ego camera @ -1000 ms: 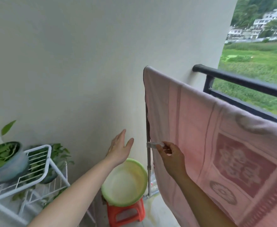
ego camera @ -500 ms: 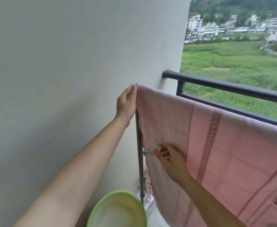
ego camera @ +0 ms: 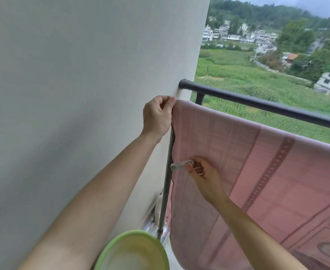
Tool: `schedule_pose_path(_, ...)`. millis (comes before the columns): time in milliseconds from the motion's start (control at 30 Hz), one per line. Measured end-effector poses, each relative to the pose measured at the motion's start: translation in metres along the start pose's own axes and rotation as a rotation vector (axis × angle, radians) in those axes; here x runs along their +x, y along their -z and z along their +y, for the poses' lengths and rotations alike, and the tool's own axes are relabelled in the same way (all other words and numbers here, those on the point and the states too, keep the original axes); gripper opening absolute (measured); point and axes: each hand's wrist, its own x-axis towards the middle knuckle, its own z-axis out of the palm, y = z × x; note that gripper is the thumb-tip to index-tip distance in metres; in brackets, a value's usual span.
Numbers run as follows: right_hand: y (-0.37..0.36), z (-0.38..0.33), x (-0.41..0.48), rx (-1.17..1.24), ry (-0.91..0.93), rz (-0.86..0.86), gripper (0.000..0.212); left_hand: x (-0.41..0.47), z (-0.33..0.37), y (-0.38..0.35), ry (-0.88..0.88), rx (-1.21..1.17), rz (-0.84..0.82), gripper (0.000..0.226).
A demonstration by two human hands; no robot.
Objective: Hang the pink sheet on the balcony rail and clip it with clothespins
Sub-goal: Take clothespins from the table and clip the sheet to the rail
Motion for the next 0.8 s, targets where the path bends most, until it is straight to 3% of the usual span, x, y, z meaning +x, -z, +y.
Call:
schedule_pose_path(267, 0.012, -0.001, -0.001, -0.024, 0.106, 0.094, 0.015, 0.033, -0.002, 0.019, -0.052, -0.026, 0.14, 0.011)
schedule_pose_path(400, 0.018, 0.004, 0.001, 0.006, 0.094, 0.124, 0.021, 0.016, -0.043, 0.009, 0.041, 0.033, 0.058, 0.015)
schedule_pose_path(533, 0.025, -0.002, -0.005, 0.035, 0.077, 0.131, 0.027, 0.005, -0.052, 0.003, 0.193, -0.101, 0.025, 0.027)
schedule_pose_path(600, 0.031, -0.008, -0.007, 0.04, 0.088, 0.139, 0.026, -0.005, -0.049, 0.01, 0.281, -0.139, -0.072, 0.054)
schedule_pose_path(667, 0.035, -0.016, -0.007, 0.063, 0.105, 0.146, 0.021, -0.028, -0.059, 0.022, 0.286, -0.144, -0.308, 0.082)
schedule_pose_path(733, 0.038, -0.022, -0.007, 0.095, 0.107, 0.152, 0.019, -0.054, -0.082, 0.029, 0.301, -0.133, -0.542, 0.086)
schedule_pose_path(800, 0.039, -0.026, -0.007, 0.125, 0.096, 0.151, 0.019, -0.067, -0.105, 0.031, 0.402, -0.175, -0.614, 0.08)
